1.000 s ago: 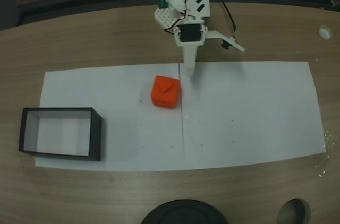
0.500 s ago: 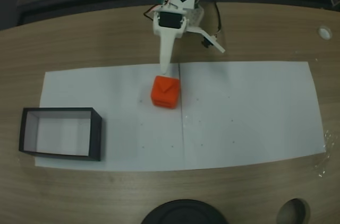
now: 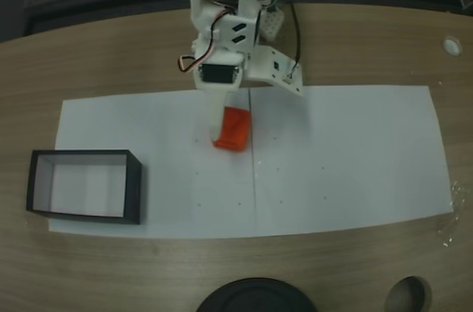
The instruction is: Grab a orange square and put it in the box.
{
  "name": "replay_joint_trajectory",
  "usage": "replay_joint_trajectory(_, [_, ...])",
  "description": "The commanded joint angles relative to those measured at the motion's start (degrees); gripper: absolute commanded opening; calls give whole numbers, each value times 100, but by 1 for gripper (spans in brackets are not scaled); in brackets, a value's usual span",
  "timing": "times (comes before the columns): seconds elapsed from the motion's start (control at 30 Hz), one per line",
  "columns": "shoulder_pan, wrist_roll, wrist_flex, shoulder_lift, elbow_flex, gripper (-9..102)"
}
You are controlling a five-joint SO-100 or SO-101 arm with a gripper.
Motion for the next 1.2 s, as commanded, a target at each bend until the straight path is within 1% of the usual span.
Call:
replay_joint_trajectory(0.0, [70, 149, 352, -747, -1125, 36])
replay_joint_trajectory(0.07, [53, 141, 536, -1160, -1371, 36])
replay_joint_trajectory(0.17, [-18, 149, 571, -1529, -1494, 36])
replay_joint_trajectory(0.57, [-88, 360, 404, -2566, -1450, 36])
replay_joint_trajectory(0.67, [-44, 457, 185, -2786, -1441, 36])
replay_joint_trajectory(0.77, [-62, 431, 132, -3015, -1441, 36])
replay_joint_trajectory(1.03, [-185, 431, 9, -3173, -1450, 23])
replay_joint_trajectory(1.17, [-404, 475, 53, -3138, -1459, 24])
